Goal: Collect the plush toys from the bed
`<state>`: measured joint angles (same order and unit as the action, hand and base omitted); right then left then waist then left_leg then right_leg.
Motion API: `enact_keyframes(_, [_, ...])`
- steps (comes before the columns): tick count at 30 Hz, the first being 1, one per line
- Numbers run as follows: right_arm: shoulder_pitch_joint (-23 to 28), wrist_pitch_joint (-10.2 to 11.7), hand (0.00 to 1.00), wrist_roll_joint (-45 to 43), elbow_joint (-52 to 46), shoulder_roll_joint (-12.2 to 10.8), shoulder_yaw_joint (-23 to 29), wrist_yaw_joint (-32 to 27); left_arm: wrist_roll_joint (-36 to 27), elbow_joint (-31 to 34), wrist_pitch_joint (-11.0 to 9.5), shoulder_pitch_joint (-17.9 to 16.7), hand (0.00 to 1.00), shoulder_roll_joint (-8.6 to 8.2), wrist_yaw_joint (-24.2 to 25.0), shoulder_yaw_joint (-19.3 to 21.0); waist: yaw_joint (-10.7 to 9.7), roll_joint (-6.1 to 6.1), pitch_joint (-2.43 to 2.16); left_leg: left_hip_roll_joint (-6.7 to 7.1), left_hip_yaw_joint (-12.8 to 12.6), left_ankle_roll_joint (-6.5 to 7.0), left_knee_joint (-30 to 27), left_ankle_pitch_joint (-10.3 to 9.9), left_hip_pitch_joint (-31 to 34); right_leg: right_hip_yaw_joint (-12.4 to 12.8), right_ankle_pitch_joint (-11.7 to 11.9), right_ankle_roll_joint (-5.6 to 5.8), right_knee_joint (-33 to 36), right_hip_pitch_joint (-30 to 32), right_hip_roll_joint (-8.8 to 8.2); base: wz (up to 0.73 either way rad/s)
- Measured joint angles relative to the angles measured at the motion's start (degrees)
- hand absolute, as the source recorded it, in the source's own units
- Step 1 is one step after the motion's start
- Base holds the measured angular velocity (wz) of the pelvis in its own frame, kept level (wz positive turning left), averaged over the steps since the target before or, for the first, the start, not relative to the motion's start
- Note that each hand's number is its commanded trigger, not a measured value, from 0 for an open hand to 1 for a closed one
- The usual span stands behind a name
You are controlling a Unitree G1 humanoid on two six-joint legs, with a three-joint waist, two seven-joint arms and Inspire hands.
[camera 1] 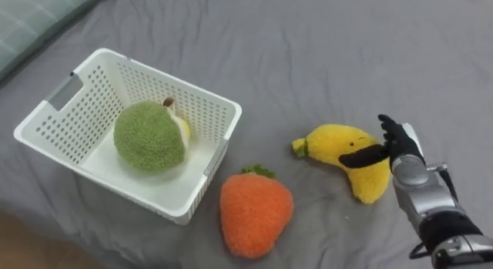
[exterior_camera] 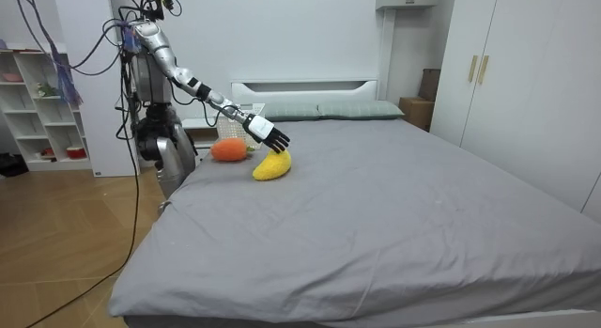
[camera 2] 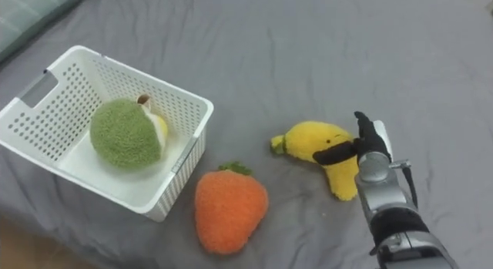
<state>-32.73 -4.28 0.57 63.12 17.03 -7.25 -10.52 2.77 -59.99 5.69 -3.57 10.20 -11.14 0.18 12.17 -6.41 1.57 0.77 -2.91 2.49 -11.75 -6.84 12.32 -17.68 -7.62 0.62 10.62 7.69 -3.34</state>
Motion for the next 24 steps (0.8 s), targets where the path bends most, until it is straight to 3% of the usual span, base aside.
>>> enact_keyframes(4, [-1.26, 1.62, 0.0, -0.18, 3.12, 0.96, -2.83, -1.36, -4.16, -2.7, -0.99, 1.55, 0.0, 0.38, 0.01, -2.2, 1.22, 0.03, 0.2, -0.05, 0.14, -0.05, -0.12, 0.05, 2.55, -0.14, 0.0, -0.01, -0.02, 2.47, 0.03, 0.01])
enact_keyframes(7, [-1.7, 1.98, 0.0, -0.18, 3.7, 1.98, -2.85, -2.07, -4.59, -3.21, -1.11, 2.56, 0.0, 0.58, 0.08, -2.79, 1.18, -0.04, 0.8, -0.02, 0.23, -0.05, -0.19, 0.05, 3.51, -0.18, 0.0, 0.0, -0.08, 3.22, 0.02, 0.06])
enact_keyframes(10, [-1.81, 2.49, 0.0, -0.13, 3.71, 3.02, -3.95, -2.87, -5.64, -3.12, -2.27, 3.23, 0.0, 0.57, 0.09, -4.54, 1.27, 0.22, 1.08, 0.06, 0.64, -0.05, -0.3, 0.05, 4.47, -0.03, 0.0, 0.0, -0.05, 4.06, -0.02, 0.02])
enact_keyframes(11, [-1.86, 2.55, 0.6, -0.14, 3.71, 3.13, -4.06, -3.01, -5.64, -3.11, -2.45, 3.33, 0.0, 0.57, 0.09, -4.76, 1.4, 0.22, 1.08, 0.06, 0.63, -0.05, -0.3, 0.05, 4.66, 0.06, 0.0, 0.0, -0.04, 4.32, -0.01, 0.0])
enact_keyframes(12, [-2.06, 2.82, 0.97, -0.08, 3.83, 3.34, -4.05, -3.18, -5.64, -2.98, -2.66, 3.51, 0.0, 0.54, 0.09, -4.91, 1.47, 0.27, 1.11, 0.05, 0.64, -0.05, -0.39, 0.05, 5.13, 0.07, -0.01, 0.0, -0.06, 4.72, 0.0, 0.0])
enact_keyframes(15, [-2.41, 3.25, 1.0, 0.18, 4.73, 4.38, -4.47, -3.22, -5.7, -2.92, -3.11, 4.1, 0.0, 0.51, 0.09, -5.09, 1.95, 0.36, 1.19, 0.0, 0.73, -0.06, -0.49, 0.06, 5.95, 0.02, -0.01, -0.01, -0.05, 5.52, 0.01, 0.01])
enact_keyframes(19, [-3.3, 3.54, 1.0, -0.79, 6.41, 6.6, -6.19, -3.22, -7.06, -2.61, -3.28, 4.14, 0.0, 0.53, 0.57, -6.8, 2.24, 0.83, 1.61, 0.05, 0.96, -0.06, -0.56, 0.06, 6.12, -1.35, -0.01, -0.01, -0.03, 5.49, -0.13, 0.02])
enact_keyframes(24, [-3.04, 3.41, 1.0, -4.15, 6.68, 7.16, -7.28, -3.13, -7.06, -2.29, -3.26, 3.94, 0.0, 0.77, 1.84, -6.85, 2.39, 0.85, 1.62, -0.05, 0.97, -0.07, -0.37, 0.05, 6.02, -1.46, -0.01, -0.01, -0.05, 5.47, -0.02, 0.0])
